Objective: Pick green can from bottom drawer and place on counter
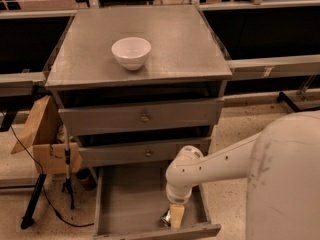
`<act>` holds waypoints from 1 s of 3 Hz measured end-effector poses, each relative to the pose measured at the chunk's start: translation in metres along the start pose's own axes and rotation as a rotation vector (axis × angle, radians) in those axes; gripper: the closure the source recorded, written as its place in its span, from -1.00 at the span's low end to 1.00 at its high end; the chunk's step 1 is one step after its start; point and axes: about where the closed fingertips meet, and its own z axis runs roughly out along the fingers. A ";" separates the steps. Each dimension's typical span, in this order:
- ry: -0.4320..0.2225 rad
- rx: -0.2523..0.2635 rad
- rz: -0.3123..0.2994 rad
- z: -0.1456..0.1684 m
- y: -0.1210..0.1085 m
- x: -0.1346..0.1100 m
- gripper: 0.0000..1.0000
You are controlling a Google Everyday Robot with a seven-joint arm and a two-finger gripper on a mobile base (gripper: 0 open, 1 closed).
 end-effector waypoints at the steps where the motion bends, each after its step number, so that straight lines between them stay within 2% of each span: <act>1: 0.036 0.027 0.059 0.039 -0.008 0.043 -1.00; 2: 0.076 0.018 0.081 0.072 -0.025 0.068 -1.00; 3: 0.103 -0.005 0.047 0.096 -0.042 0.075 -1.00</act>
Offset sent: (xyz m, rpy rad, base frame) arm 0.0578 -0.0831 -0.1147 -0.1148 -0.0014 -0.0780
